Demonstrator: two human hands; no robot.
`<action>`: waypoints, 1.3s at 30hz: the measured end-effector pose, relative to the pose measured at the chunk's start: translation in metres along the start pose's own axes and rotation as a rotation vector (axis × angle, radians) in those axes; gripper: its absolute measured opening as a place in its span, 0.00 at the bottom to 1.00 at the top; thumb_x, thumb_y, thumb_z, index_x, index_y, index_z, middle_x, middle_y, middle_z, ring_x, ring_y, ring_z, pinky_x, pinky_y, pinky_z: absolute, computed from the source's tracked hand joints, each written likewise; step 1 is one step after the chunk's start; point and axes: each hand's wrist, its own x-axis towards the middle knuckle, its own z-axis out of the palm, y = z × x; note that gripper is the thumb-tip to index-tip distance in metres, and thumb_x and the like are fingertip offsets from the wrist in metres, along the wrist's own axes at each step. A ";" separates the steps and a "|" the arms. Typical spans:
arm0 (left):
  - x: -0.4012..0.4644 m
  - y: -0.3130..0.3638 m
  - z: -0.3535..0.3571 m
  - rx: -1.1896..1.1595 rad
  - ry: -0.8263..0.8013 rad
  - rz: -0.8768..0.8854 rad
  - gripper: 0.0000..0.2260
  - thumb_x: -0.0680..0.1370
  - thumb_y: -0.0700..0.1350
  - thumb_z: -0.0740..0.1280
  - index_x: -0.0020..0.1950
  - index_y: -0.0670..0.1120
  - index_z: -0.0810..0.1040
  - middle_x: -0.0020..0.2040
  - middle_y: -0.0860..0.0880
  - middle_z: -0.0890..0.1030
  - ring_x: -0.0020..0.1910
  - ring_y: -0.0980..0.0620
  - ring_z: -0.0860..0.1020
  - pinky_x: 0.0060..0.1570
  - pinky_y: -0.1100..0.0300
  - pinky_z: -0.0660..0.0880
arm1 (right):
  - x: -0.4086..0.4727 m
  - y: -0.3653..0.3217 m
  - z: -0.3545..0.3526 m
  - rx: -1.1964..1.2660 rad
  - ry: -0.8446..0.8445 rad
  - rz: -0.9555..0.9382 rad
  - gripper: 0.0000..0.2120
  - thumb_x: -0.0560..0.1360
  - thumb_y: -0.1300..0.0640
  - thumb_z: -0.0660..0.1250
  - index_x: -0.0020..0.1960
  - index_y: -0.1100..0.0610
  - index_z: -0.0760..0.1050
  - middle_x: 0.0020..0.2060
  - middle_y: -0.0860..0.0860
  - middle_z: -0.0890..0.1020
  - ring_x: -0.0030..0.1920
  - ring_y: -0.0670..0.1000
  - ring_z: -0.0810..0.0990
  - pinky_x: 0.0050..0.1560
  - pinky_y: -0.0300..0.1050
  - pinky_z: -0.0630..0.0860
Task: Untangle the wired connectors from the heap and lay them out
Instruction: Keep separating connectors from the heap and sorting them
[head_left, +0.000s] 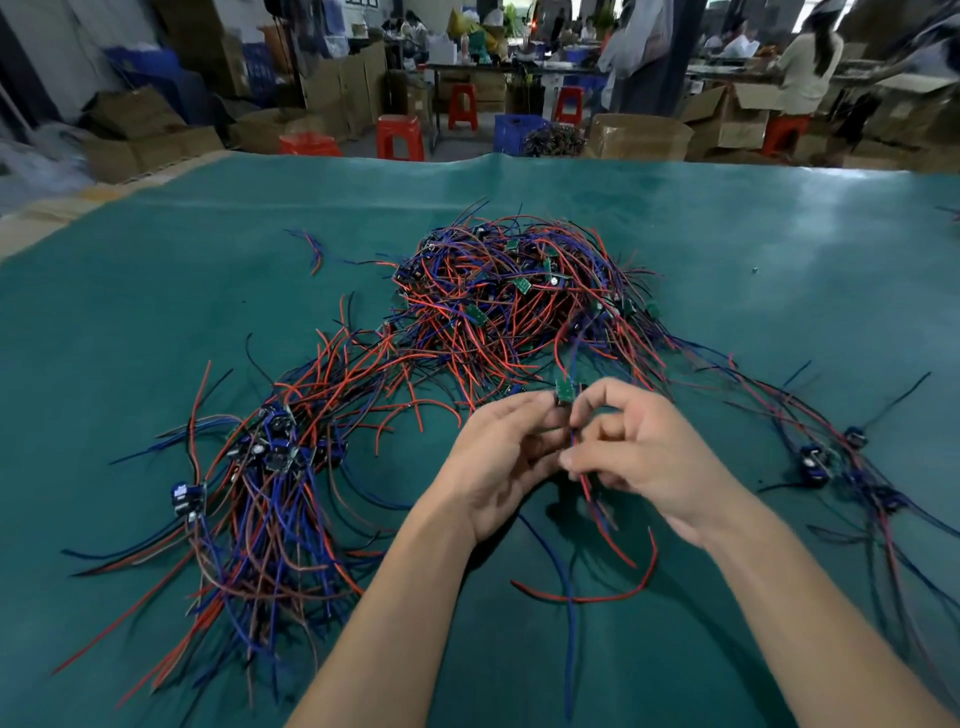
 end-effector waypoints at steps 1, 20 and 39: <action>0.001 -0.001 -0.001 0.031 0.013 0.007 0.04 0.83 0.41 0.62 0.53 0.44 0.76 0.41 0.48 0.82 0.38 0.53 0.78 0.39 0.61 0.77 | -0.001 0.002 0.002 -0.032 -0.020 -0.003 0.16 0.69 0.73 0.73 0.46 0.58 0.72 0.27 0.53 0.78 0.28 0.51 0.74 0.26 0.35 0.66; -0.002 -0.007 0.001 0.193 -0.055 0.205 0.06 0.77 0.30 0.66 0.51 0.39 0.78 0.47 0.40 0.81 0.44 0.48 0.80 0.50 0.57 0.79 | 0.008 0.016 0.001 -0.145 0.286 -0.143 0.09 0.73 0.43 0.73 0.47 0.48 0.84 0.34 0.48 0.84 0.32 0.46 0.79 0.32 0.40 0.74; -0.009 -0.002 0.001 0.244 -0.184 0.106 0.13 0.78 0.52 0.66 0.43 0.44 0.82 0.36 0.45 0.83 0.31 0.52 0.79 0.30 0.65 0.71 | 0.004 0.001 0.002 0.512 0.196 0.038 0.05 0.70 0.56 0.73 0.43 0.57 0.85 0.36 0.53 0.82 0.23 0.45 0.73 0.20 0.35 0.63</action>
